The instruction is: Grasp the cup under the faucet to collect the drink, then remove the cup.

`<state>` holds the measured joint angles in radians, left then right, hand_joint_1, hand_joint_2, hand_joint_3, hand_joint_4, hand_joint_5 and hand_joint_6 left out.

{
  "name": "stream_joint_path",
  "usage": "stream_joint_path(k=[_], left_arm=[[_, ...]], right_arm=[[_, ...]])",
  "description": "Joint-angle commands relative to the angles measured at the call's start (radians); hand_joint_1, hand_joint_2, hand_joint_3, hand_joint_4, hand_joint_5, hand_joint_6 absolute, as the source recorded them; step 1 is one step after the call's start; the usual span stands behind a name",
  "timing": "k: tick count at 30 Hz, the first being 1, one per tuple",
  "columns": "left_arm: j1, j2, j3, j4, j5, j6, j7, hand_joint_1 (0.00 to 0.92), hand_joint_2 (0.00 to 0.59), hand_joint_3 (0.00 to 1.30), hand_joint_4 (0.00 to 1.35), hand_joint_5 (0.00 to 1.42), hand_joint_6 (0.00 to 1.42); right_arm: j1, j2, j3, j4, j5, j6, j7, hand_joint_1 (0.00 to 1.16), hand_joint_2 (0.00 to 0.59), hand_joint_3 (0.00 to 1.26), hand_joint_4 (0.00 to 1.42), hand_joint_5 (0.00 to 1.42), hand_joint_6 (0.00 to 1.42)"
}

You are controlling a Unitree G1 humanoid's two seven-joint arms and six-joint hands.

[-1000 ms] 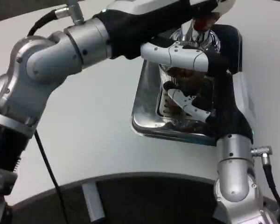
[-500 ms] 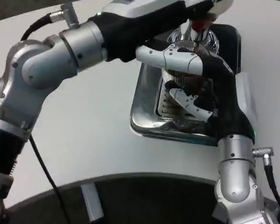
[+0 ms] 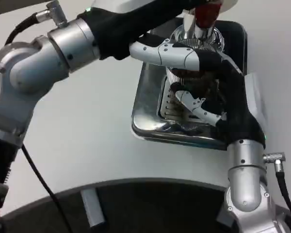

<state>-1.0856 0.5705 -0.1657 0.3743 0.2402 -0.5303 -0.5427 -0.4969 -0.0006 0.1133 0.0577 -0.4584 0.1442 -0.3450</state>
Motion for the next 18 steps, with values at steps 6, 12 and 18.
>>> stream_joint_path(k=[6, 12, 18], left_arm=[[0.041, -0.002, 0.032, -0.008, -0.020, -0.028, 0.022, 0.000, 0.061, 0.00, 0.00, 0.03, 0.19], [0.044, -0.015, 0.053, -0.027, -0.043, -0.046, 0.041, 0.000, 0.066, 0.01, 0.00, 0.07, 0.23], [0.053, -0.016, 0.068, -0.056, -0.058, -0.048, 0.047, 0.000, 0.067, 0.02, 0.00, 0.08, 0.25]], right_arm=[[0.036, -0.007, -0.015, -0.011, 0.017, 0.006, 0.003, 0.76, 0.262, 0.45, 0.37, 0.33, 0.23], [0.038, -0.011, -0.020, -0.019, 0.020, 0.004, 0.003, 0.75, 0.261, 0.45, 0.37, 0.33, 0.23], [0.046, -0.012, -0.022, -0.032, 0.020, 0.005, 0.006, 0.75, 0.261, 0.45, 0.38, 0.34, 0.24]])
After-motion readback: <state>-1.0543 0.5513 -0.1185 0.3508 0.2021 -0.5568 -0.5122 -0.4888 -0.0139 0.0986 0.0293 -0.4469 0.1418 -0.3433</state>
